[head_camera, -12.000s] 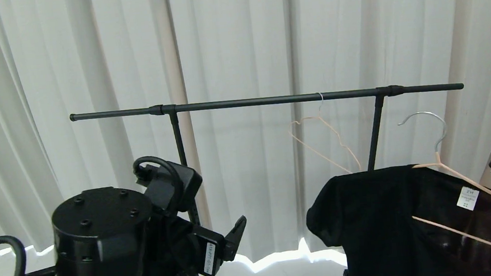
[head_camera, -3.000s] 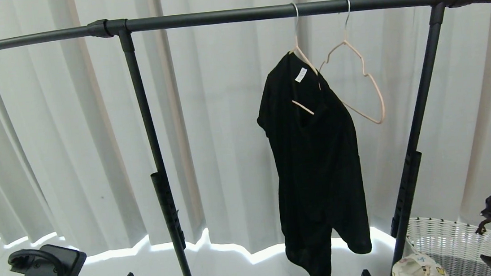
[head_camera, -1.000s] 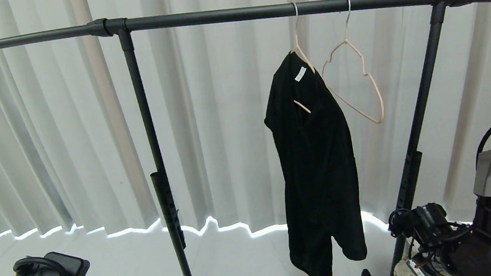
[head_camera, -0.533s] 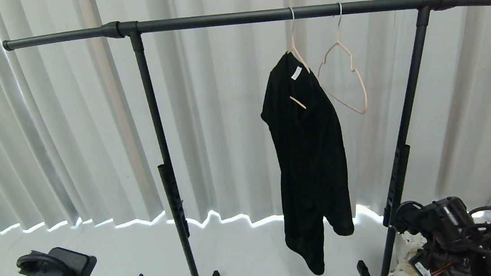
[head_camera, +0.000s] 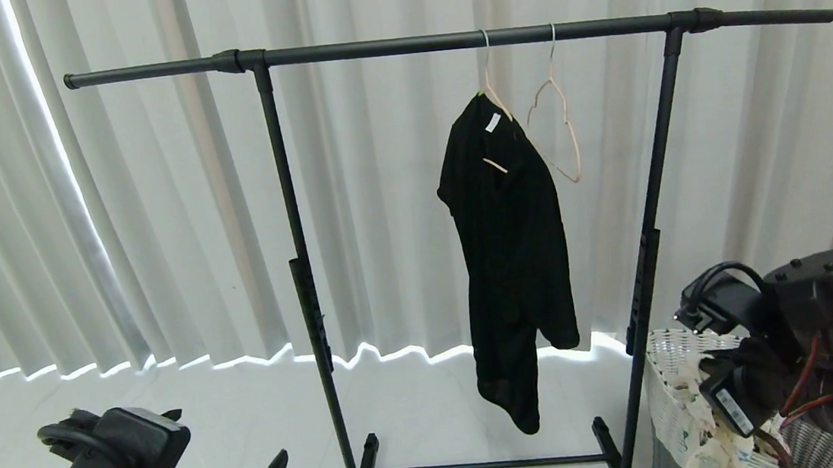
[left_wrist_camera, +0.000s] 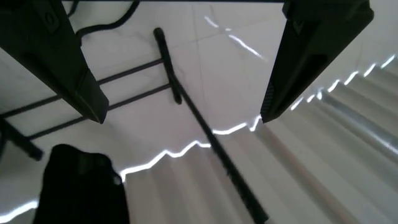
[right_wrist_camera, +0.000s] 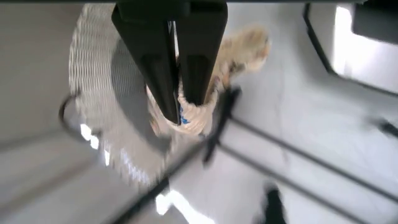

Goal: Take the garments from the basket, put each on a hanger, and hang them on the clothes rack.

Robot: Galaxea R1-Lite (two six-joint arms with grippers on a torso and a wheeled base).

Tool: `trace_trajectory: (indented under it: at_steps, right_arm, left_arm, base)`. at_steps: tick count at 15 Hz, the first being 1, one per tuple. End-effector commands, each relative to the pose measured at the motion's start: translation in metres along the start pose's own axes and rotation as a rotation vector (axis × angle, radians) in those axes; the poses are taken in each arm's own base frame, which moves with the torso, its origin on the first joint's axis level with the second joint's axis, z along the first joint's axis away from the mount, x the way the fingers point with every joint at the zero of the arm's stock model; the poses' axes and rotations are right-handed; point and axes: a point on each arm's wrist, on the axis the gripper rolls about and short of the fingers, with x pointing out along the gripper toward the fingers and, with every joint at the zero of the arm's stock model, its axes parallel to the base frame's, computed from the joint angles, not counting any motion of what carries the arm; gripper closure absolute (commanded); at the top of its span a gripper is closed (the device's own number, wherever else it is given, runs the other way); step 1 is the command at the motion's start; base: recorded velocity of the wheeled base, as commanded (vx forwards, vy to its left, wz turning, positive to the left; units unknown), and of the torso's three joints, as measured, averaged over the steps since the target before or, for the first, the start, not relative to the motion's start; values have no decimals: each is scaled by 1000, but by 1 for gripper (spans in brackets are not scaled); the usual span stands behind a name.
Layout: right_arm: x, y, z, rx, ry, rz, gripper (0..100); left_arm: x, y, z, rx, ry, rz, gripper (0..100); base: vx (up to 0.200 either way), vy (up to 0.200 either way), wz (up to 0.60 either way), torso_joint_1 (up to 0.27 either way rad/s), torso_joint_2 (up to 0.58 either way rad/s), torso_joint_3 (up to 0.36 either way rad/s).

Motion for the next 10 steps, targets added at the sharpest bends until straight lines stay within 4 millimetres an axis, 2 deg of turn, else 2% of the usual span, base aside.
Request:
trace_trajectory:
  at_steps: [1,2,3,5,6,7,10]
  right_arm:
    - [-24,4,31,7,-144,45,100]
    - [-34,12,51,-4,-199,83,100]
    - [-36,17,59,-10,-219,101,100]
    - [-44,28,88,-7,-299,141,100]
    - [-45,31,93,-8,-312,149,100]
    - [-47,38,106,-8,-345,170,100]
    - [-52,62,131,-23,-405,229,100]
  left_arm:
    - [0,-10,12,13,-46,-71,0]
    - [4,-18,26,17,-81,-120,0]
    - [5,-22,33,15,-97,-145,0]
    - [8,-39,48,-32,-130,-272,0]
    - [7,-43,50,-55,-133,-304,0]
    - [4,-55,59,-134,-144,-377,0]
    - [12,-67,75,-177,-151,-396,0]
  base:
    - [0,0,0,0,0,0]
    - [0,0,0,0,0,0]
    - [0,0,0,0,0,0]
    - [0,0,0,0,0,0]
    - [0,0,0,0,0,0]
    - [0,0,0,0,0,0]
    - [0,0,0,0,0,0]
